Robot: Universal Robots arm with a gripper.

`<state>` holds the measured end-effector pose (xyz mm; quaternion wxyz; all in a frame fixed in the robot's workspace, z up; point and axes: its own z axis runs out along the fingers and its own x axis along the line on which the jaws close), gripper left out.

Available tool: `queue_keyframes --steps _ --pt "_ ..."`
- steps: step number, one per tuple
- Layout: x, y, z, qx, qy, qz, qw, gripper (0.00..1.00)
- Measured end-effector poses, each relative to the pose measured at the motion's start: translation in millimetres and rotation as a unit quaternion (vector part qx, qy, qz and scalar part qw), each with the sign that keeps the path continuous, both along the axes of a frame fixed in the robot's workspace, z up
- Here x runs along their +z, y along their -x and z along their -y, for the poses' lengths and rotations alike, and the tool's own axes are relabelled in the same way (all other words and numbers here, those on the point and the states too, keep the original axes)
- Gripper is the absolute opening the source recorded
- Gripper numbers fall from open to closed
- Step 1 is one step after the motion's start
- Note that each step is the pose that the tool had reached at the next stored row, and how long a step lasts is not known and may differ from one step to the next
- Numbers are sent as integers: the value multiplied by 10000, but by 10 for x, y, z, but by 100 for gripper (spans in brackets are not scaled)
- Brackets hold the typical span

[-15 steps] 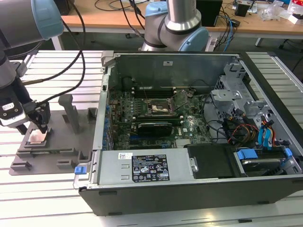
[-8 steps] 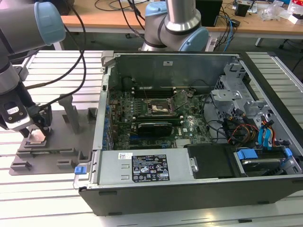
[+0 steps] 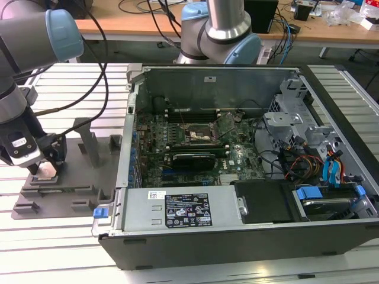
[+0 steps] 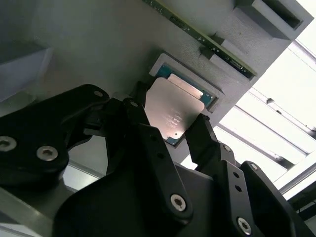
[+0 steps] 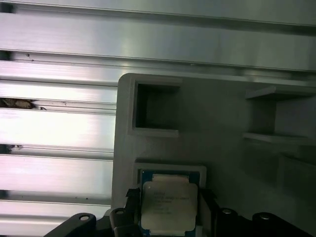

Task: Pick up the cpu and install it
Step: 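Pick up the cpu and move it towards the insertion slot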

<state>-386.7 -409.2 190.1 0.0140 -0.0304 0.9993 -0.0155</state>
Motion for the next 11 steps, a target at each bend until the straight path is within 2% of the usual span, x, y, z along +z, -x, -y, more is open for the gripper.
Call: queue_keyframes --steps 11 --pt "8 -9 1 0 0 -1 10000 59"
